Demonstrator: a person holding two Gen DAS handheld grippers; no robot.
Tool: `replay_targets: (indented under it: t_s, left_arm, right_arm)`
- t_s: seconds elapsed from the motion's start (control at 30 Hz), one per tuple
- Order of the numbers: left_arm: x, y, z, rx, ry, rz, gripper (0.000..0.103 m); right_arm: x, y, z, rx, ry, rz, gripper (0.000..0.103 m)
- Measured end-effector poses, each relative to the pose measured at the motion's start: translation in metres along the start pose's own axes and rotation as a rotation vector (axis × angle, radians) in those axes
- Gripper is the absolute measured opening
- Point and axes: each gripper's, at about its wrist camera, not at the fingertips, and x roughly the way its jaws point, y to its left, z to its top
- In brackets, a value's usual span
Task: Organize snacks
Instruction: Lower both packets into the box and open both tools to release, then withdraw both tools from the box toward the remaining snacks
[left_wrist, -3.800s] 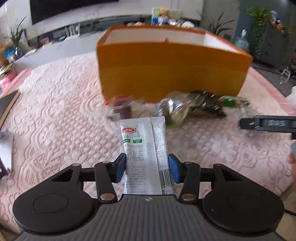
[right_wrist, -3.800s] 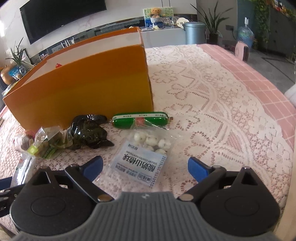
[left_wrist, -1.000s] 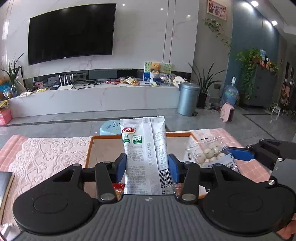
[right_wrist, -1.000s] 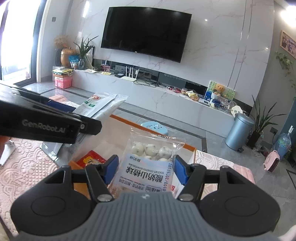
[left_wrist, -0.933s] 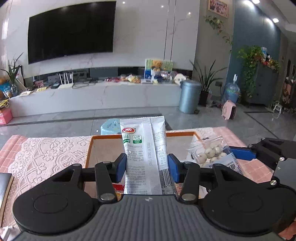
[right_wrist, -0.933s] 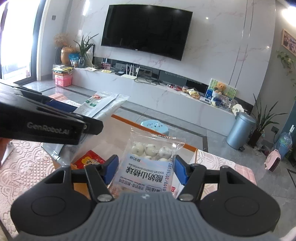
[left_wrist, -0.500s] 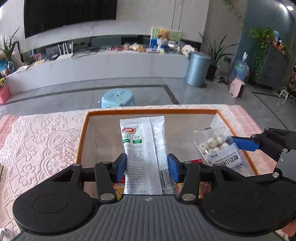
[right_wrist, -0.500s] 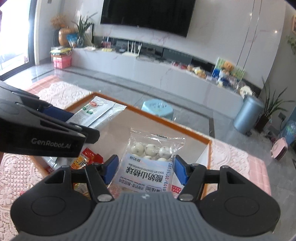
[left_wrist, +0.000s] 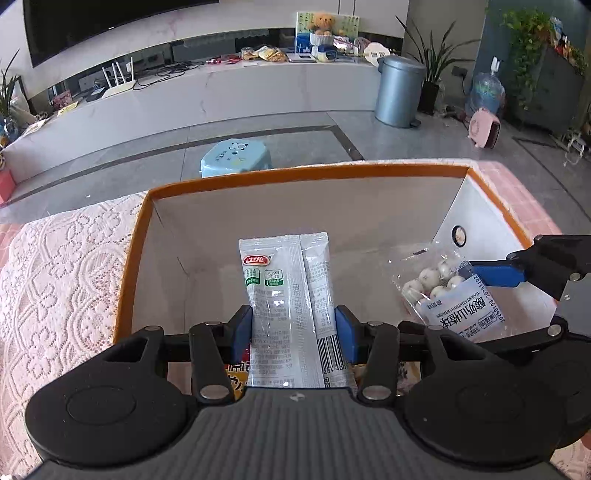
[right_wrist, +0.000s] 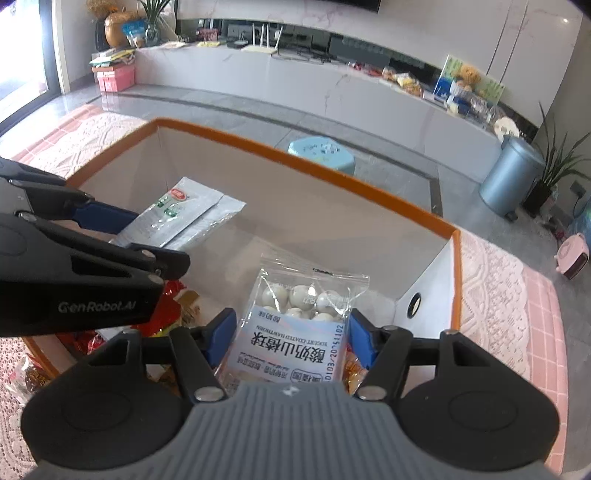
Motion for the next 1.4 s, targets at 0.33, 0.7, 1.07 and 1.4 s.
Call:
replay_targets:
  t_s: [0.33,0.7,1.07,1.4]
  left_arm:
    - [0.013,0.003,-0.001,-0.019,0.064,0.033,0.056]
    - [0.003,-0.012,0.000,0.043,0.030,0.102,0.066]
    - [-0.032,-0.014,-0.001,0.007,-0.041,0.072,0.080]
    - [-0.090,-0.022,-0.011,-0.005,-0.158,0.031,0.080]
  right_arm:
    - [0.014,0.001,0.003,-0.005,0.069,0.011,0.064]
    - [0.006,0.004,0.008,-0.015,0.050,0.002,0.072]
    - [-0.023,0.001,-0.003,-0.004,0.026,-0.028,0.087]
    - [-0.075,-0.007,-0.018,0.134,-0.051,-0.051,0.089]
